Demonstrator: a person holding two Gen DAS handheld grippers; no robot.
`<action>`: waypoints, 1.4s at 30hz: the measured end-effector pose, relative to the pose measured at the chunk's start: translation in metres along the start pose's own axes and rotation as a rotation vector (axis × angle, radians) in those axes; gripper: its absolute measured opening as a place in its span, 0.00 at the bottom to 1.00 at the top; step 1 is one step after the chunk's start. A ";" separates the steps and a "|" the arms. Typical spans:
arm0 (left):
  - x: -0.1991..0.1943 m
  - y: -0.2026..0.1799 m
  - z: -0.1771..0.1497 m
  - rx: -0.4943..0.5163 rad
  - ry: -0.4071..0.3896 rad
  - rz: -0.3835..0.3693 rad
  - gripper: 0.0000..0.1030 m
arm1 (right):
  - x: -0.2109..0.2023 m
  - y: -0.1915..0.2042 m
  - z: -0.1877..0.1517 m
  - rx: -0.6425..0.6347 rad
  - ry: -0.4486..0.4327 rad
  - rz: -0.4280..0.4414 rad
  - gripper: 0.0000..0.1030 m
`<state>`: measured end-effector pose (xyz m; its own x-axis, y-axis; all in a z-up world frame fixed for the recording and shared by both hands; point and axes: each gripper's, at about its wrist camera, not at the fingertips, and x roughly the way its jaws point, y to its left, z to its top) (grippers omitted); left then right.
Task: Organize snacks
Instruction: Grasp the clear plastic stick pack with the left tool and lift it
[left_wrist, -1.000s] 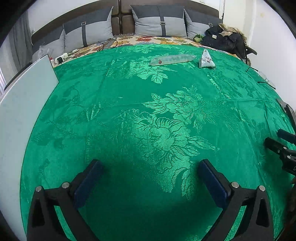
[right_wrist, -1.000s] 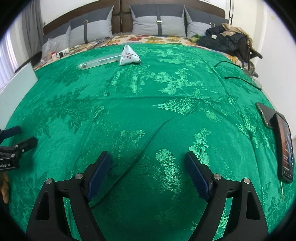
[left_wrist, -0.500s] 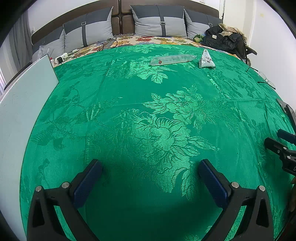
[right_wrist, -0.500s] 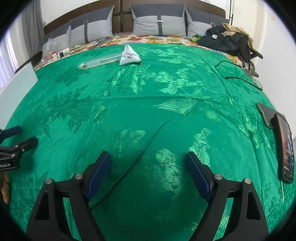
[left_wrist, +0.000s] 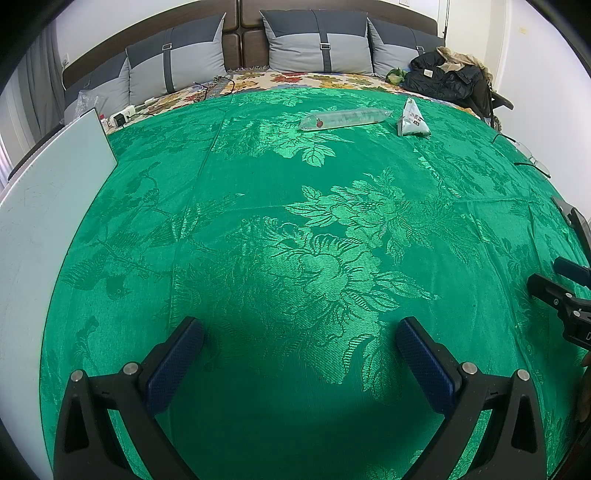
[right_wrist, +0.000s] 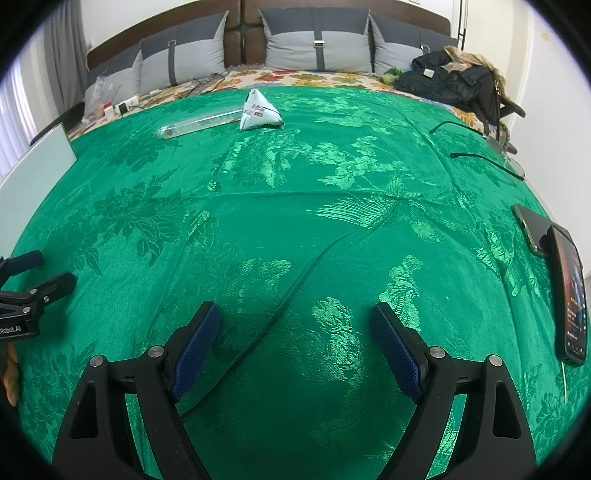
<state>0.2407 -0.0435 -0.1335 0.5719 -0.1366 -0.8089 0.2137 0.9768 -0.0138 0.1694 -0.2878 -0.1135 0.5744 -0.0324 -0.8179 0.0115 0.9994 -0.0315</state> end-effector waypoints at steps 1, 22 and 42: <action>0.000 0.000 0.000 0.001 0.000 -0.001 1.00 | 0.000 0.000 0.000 0.000 0.000 0.000 0.85; 0.105 -0.045 0.233 0.314 0.130 -0.118 0.99 | 0.000 0.000 0.000 0.000 0.001 0.001 0.85; 0.121 -0.020 0.202 0.141 0.139 -0.207 0.18 | 0.000 0.002 0.000 -0.002 0.002 0.003 0.85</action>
<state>0.4656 -0.1125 -0.1122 0.3927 -0.2975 -0.8702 0.4283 0.8965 -0.1132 0.1697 -0.2861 -0.1134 0.5729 -0.0299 -0.8191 0.0081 0.9995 -0.0308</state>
